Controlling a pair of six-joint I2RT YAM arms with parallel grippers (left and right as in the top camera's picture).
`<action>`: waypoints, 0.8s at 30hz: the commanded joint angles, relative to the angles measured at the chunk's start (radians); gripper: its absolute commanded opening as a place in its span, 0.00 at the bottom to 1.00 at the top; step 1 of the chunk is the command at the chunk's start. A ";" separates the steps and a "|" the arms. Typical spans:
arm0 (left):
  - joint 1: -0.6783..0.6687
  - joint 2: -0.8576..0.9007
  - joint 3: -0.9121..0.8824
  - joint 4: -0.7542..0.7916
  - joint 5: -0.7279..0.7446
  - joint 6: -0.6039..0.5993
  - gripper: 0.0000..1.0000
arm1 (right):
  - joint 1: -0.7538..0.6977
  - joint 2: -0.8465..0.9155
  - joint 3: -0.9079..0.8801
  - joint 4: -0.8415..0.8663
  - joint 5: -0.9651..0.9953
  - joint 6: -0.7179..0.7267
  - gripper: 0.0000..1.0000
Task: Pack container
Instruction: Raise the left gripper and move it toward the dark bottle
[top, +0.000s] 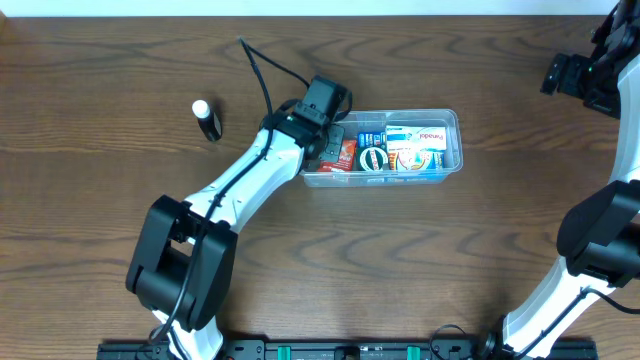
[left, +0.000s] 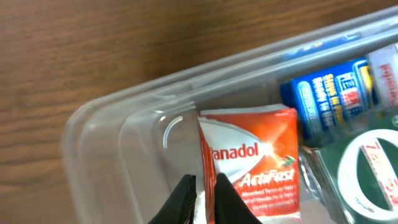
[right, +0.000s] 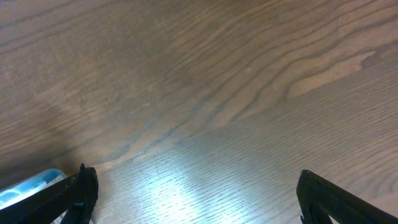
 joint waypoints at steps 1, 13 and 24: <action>0.017 0.003 0.122 -0.079 -0.010 0.033 0.13 | -0.005 -0.030 0.016 0.000 0.001 -0.004 0.99; 0.298 0.002 0.304 -0.260 -0.008 0.033 0.47 | -0.005 -0.030 0.016 0.000 0.001 -0.004 0.99; 0.512 0.002 0.302 -0.261 0.000 0.151 0.94 | -0.005 -0.030 0.016 0.000 0.001 -0.004 0.99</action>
